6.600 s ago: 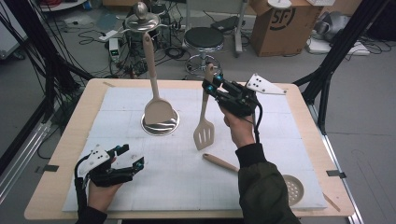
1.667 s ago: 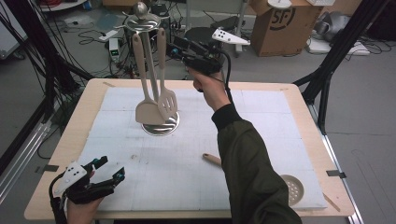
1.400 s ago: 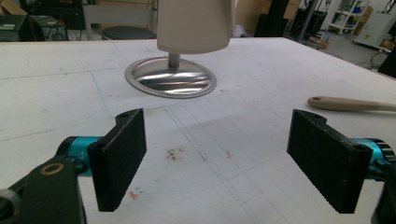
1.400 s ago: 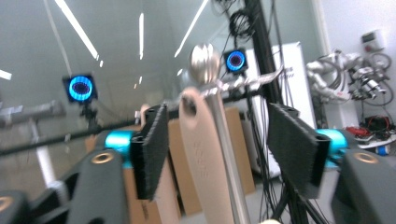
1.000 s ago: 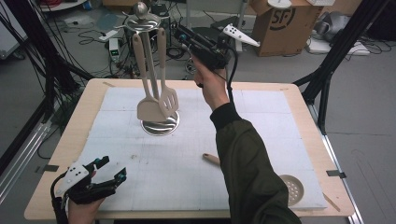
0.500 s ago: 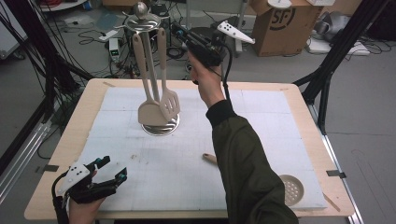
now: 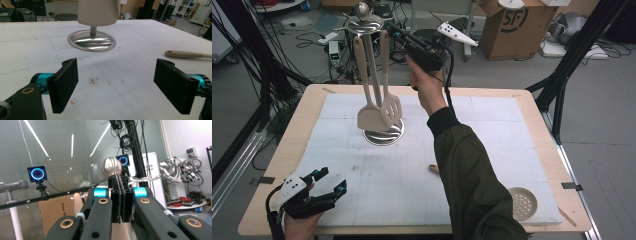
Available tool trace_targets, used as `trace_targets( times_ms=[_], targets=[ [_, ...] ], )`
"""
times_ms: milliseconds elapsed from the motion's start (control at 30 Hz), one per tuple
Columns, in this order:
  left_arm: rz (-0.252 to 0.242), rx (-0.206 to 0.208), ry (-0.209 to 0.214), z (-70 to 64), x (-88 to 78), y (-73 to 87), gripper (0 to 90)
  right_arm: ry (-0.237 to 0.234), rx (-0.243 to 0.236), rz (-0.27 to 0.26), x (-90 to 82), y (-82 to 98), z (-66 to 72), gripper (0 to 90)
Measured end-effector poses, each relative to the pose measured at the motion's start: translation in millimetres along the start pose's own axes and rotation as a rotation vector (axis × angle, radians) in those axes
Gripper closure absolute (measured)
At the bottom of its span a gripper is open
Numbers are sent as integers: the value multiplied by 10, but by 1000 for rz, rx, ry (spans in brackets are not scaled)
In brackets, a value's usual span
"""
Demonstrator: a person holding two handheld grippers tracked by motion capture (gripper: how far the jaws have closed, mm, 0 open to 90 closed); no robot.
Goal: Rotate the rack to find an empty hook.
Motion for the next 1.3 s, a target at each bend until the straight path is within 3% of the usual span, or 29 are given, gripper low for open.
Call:
trace_targets(
  times_ms=[1300],
  targets=[
    [-4,5,-1,-19,-13,-10,202,-58,-47,34,89,70,273,892]
  ],
)
Point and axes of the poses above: each handheld gripper's, and its own axes: x roughly forward along the jaws, y roughly out of its underside, z roughly to its left, the point moved 4 cm from there along x, roughly forward along the jaws, and after that the axes turned 4 degrees about z, right-handed, at the moved point
